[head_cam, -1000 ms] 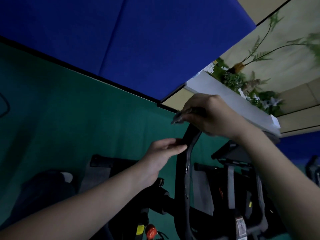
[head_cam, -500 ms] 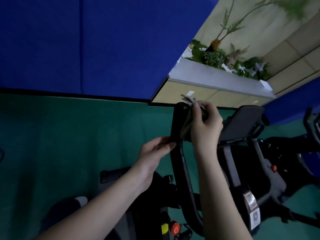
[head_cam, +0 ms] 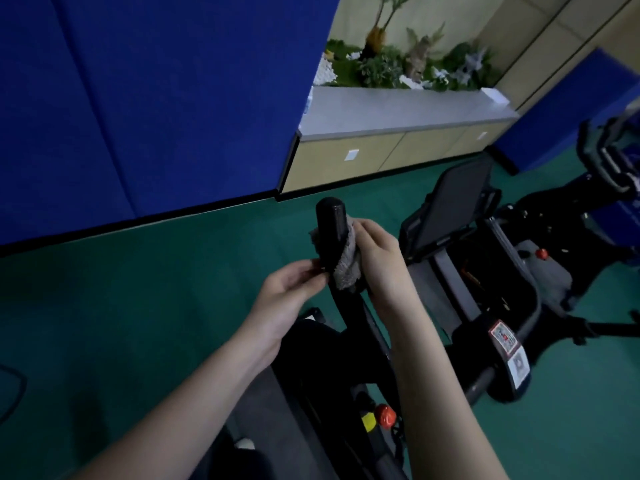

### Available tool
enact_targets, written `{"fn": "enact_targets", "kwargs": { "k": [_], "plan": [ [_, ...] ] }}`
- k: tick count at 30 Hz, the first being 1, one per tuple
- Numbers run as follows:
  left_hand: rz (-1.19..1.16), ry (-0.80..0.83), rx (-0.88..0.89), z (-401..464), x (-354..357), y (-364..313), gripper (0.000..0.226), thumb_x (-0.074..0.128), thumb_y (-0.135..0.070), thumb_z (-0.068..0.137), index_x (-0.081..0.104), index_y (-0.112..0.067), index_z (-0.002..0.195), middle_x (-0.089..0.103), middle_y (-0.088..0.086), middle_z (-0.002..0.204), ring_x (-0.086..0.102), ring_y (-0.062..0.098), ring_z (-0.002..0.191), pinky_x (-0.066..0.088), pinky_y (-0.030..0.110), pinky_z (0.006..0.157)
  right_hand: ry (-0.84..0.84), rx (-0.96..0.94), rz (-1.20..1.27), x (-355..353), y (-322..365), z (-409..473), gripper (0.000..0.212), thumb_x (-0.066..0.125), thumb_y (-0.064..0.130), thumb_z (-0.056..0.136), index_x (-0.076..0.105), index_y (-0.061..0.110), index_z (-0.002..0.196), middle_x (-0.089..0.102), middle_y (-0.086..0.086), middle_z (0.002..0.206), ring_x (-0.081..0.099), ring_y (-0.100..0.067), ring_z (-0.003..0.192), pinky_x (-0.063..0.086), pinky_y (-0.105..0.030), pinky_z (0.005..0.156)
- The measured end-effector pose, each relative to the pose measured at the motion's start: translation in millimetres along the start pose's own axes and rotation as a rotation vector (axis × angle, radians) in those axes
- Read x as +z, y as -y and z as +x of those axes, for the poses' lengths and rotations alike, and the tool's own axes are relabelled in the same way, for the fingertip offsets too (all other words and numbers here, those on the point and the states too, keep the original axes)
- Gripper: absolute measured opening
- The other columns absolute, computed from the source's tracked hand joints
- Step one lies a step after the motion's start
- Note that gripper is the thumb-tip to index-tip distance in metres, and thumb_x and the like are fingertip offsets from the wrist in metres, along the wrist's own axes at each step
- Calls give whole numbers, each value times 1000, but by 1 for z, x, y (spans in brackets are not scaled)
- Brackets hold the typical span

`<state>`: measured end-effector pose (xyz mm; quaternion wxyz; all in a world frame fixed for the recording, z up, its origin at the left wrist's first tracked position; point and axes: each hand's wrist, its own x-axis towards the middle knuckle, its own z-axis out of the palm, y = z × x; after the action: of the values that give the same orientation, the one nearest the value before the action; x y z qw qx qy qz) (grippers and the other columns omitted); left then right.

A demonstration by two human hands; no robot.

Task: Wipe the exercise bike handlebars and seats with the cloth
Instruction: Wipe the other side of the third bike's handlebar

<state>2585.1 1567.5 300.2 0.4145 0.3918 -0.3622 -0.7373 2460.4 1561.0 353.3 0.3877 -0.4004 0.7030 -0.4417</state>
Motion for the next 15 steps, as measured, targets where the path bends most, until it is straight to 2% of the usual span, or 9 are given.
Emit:
{"fn": "enact_targets", "kwargs": {
  "k": [1,3,6,9,13,15],
  "plan": [
    [18,13,11,1,-1,-3,15,62,-6,87,65,-16,97,69,-6,92,63,-9,77,43,4,68,-46,-32,-70,0,-4,-5,24,46,25,100,68,17,94,74,-4,92,70,-20,92,55,-44,87],
    [59,51,39,3,-3,-7,11,64,-9,86,66,-16,95,69,-5,91,63,-7,78,44,5,71,-138,-79,-224,2,-9,-19,22,46,25,99,66,17,94,72,-1,89,68,-16,87,54,-36,81],
    [161,89,72,7,-3,-9,8,66,-14,86,66,-19,92,70,-4,92,63,-3,82,46,8,75,-266,-140,-477,5,-20,-44,19,47,22,99,61,16,88,62,-6,84,60,-20,76,42,-29,64],
    [269,102,84,12,-3,-9,7,68,-20,85,65,-23,91,69,-9,93,62,-9,82,44,5,75,-382,-168,-657,1,-35,-67,17,51,21,98,65,13,92,53,-5,80,53,-20,70,41,-29,63],
    [305,129,93,15,-5,-11,6,68,-21,85,65,-23,89,68,-13,89,61,-13,79,41,1,70,-496,-112,-619,-6,-39,-82,18,54,18,96,70,10,99,56,-3,85,52,-13,73,39,-9,65],
    [297,135,107,17,-5,-10,5,68,-17,85,65,-19,88,68,-10,87,62,-11,77,42,3,69,-584,-166,-549,6,-32,-76,17,56,16,96,70,8,102,59,-5,88,54,-12,76,37,-5,69]
  ]
}}
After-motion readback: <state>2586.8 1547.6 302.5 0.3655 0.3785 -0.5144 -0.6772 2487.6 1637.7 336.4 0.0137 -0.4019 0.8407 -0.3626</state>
